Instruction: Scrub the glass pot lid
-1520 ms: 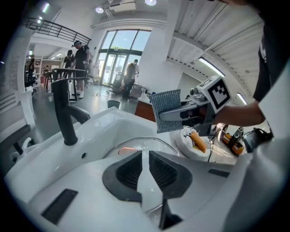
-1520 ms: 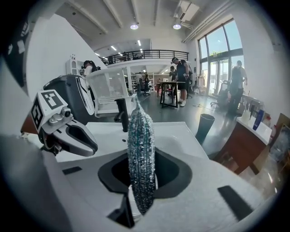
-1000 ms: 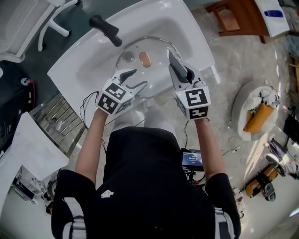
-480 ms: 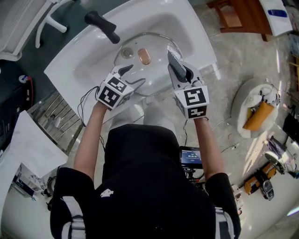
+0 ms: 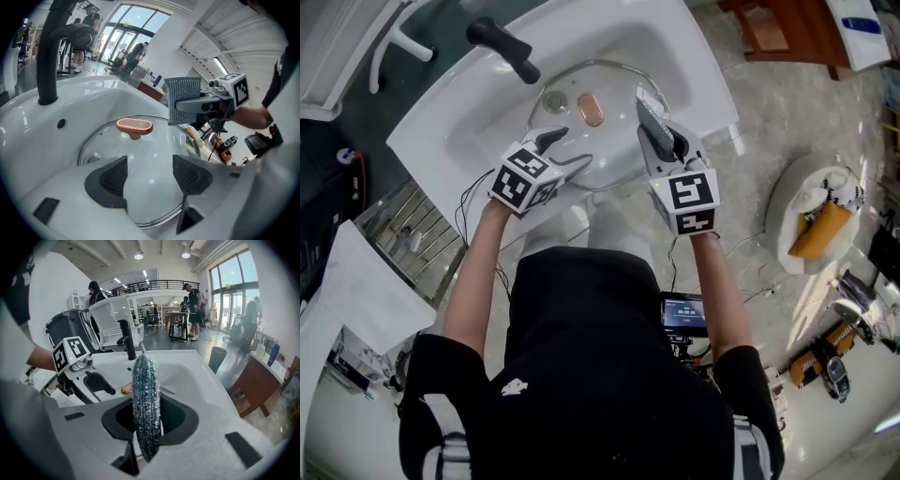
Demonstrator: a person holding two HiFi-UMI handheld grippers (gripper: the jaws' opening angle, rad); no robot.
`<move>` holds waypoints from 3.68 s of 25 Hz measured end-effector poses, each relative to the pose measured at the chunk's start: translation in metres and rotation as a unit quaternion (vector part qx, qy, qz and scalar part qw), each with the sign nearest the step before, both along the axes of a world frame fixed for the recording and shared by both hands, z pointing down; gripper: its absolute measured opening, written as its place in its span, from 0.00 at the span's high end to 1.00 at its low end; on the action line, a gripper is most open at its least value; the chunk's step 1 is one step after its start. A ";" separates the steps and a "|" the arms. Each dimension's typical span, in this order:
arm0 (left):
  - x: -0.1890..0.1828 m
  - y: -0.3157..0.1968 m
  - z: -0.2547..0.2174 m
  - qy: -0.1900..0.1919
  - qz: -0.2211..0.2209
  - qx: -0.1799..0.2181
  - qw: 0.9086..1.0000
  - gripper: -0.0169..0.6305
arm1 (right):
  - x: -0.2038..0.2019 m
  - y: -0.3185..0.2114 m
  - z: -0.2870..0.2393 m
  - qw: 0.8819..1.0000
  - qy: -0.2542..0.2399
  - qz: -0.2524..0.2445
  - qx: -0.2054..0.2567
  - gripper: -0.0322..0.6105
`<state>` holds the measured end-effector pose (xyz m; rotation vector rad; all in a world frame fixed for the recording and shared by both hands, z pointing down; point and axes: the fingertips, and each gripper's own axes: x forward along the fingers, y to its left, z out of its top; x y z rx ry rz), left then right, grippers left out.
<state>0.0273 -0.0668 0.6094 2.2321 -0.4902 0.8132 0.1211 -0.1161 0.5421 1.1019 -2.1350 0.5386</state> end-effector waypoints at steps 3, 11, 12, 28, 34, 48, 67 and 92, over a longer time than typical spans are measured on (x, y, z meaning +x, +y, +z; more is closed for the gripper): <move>0.000 -0.001 0.001 0.003 0.001 -0.001 1.000 0.55 | 0.000 0.000 0.000 1.000 0.001 0.000 0.001 0.84; 0.000 0.000 0.001 0.004 -0.001 -0.005 1.000 0.55 | 0.000 0.000 0.003 0.997 0.053 -0.049 0.007 0.84; 0.000 0.000 0.000 0.005 -0.002 -0.005 1.000 0.55 | 0.000 0.000 0.003 0.996 0.063 -0.057 0.007 0.84; -0.001 0.000 0.000 0.008 -0.003 -0.005 1.000 0.55 | -0.006 0.001 0.024 0.952 0.220 -0.208 0.043 0.84; -0.001 0.001 0.000 0.009 -0.004 -0.006 1.000 0.55 | -0.002 -0.002 0.031 0.945 0.241 -0.214 0.054 0.84; -0.003 0.003 0.005 0.005 0.000 -0.009 1.000 0.55 | -0.016 0.008 0.039 0.939 0.244 -0.235 0.060 0.84; -0.003 0.003 0.004 0.010 -0.004 -0.006 1.000 0.55 | -0.062 0.036 0.033 0.941 0.193 -0.272 0.058 0.83; -0.003 0.001 0.003 0.015 -0.007 -0.004 1.000 0.55 | -0.088 0.053 0.025 0.935 0.164 -0.308 0.058 0.83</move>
